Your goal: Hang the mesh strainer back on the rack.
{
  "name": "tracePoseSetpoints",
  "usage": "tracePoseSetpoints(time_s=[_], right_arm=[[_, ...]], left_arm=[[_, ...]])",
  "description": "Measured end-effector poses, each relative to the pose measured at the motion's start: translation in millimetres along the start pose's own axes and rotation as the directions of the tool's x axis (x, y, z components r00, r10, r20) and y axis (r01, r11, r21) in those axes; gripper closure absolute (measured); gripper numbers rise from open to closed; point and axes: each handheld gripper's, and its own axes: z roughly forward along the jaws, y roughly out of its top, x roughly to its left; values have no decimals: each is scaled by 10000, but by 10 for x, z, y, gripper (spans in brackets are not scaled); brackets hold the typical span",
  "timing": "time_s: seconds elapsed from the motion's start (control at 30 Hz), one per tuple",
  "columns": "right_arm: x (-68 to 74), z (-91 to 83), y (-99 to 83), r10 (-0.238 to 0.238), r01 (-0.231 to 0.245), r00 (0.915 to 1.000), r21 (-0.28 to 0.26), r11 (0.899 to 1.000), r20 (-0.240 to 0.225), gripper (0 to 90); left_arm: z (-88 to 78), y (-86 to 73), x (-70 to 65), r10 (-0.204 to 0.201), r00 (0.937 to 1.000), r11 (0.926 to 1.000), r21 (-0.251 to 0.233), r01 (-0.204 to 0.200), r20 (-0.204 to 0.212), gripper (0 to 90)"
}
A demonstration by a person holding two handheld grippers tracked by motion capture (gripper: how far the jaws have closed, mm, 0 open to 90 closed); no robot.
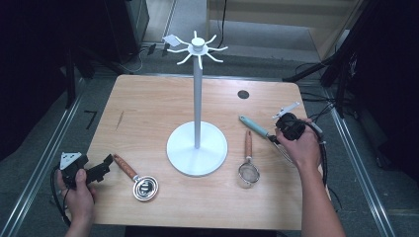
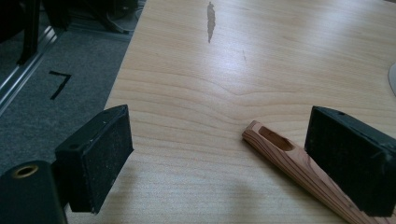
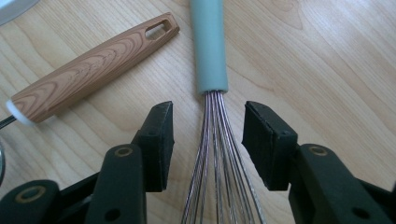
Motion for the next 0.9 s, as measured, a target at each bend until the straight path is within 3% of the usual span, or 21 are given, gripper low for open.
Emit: tracePoseSetpoints(time_s=[0.07,0.3,0.5,0.6,0.9], right_arm=[[-21,54,82,-124,130,9997,267,9996,-214,581],[-55,173,231,-366,397,9989,1201,9920,-275,619],[-85,253,314,-370,396,9991,1629,9858,-188,643],[-106,274,336,-277,298,9995,1566,9872,-152,645],[-141,374,370,-152,222,9993,2081,9779,-354,647]], left_arm=[[-3,0,0,8,10000,10000,9,-8,5,78],[-1,-2,0,24,10000,10000,23,-24,38,78],[0,-2,1,-5,10000,10000,17,5,49,78],[-1,-2,0,11,10000,10000,27,-11,46,78],[0,-2,2,14,10000,10000,20,-14,57,78]])
